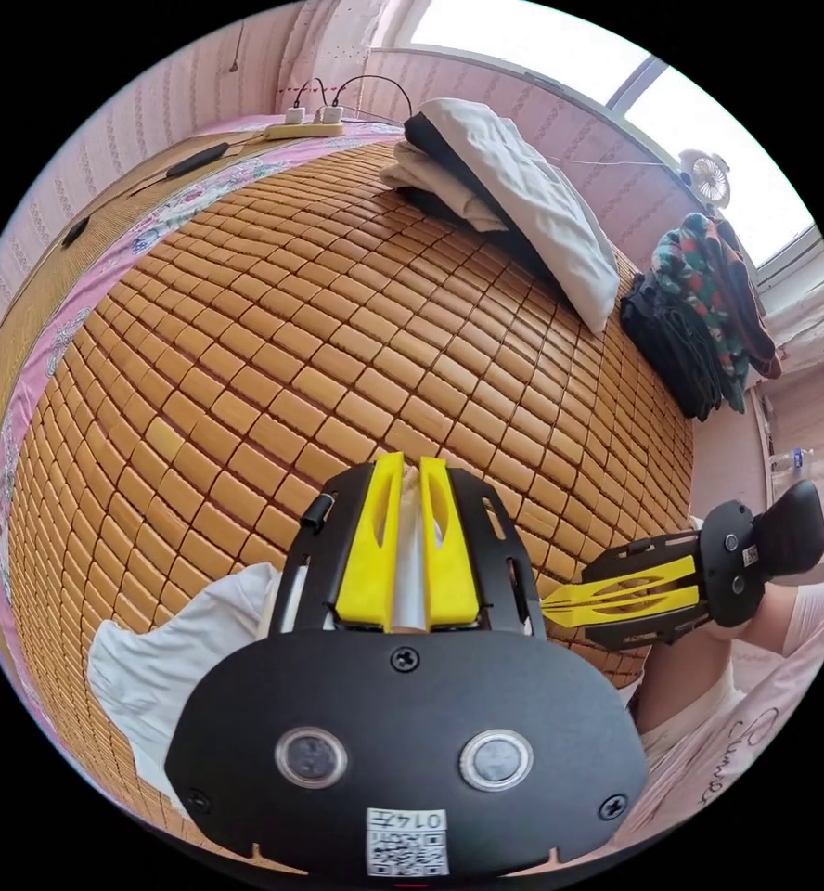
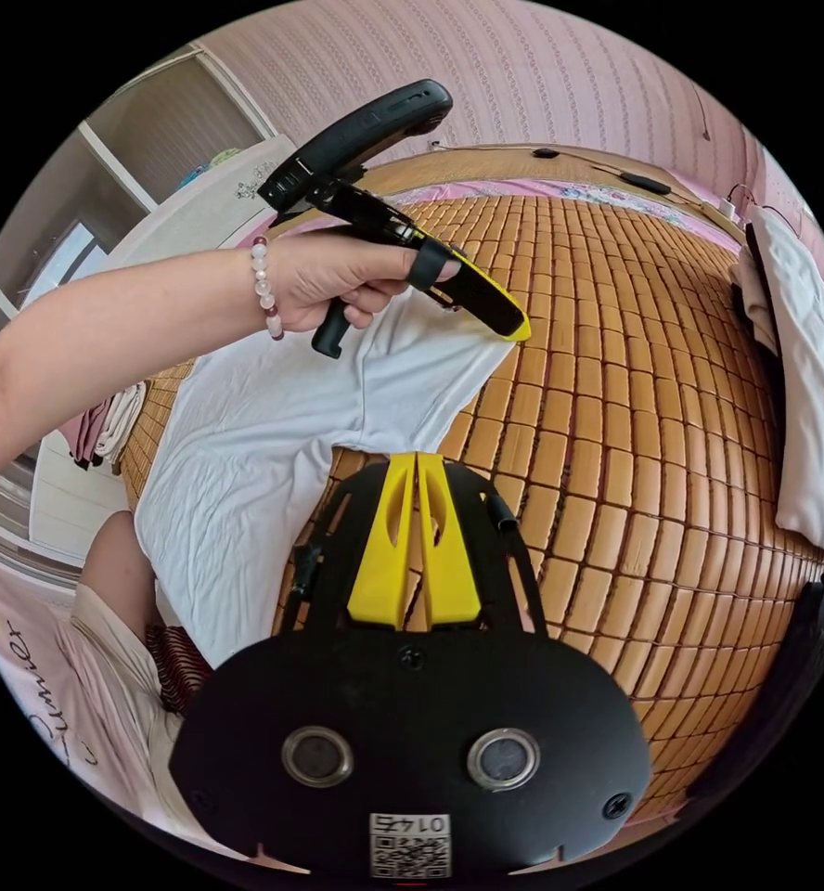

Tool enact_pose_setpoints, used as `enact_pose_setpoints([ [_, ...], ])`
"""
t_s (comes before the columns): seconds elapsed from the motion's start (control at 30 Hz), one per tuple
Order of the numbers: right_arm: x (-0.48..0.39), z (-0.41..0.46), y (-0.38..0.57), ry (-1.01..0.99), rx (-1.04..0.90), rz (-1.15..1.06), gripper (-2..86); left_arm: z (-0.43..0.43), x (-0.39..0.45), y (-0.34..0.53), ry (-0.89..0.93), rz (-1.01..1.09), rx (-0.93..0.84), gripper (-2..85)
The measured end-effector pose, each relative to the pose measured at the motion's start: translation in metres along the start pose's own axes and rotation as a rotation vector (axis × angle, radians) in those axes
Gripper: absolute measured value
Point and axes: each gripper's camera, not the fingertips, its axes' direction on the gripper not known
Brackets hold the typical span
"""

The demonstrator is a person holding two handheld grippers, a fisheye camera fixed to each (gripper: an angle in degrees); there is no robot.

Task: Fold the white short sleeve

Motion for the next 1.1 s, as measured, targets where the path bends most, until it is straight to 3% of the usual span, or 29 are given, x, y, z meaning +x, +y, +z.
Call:
enact_pose_setpoints([
  [0.2,-0.008,0.003,-0.011,0.010,0.010,-0.017,-0.2,-0.046,-0.027,0.033,0.060,-0.135,0.100,5.2],
  [0.43,-0.010,0.005,-0.023,-0.042,0.026,0.017,-0.2,-0.071,-0.030,0.078,-0.050,-0.071,-0.047,3.3],
  [0.63,-0.020,0.008,-0.037,-0.029,0.044,0.020,-0.2,-0.097,-0.031,0.104,-0.146,-0.148,0.028,0.0],
  [0.8,-0.029,0.008,-0.045,-0.036,0.052,0.020,-0.2,-0.141,-0.033,0.139,-0.064,-0.198,0.124,3.0],
  [0.93,-0.039,0.000,-0.050,0.030,0.064,0.015,-0.1,-0.220,-0.028,0.218,-0.053,-0.201,0.246,4.3],
  [1.1,-0.050,-0.024,-0.049,0.029,0.181,0.035,-0.1,-0.294,-0.031,0.375,-0.229,-0.307,0.185,4.4],
])
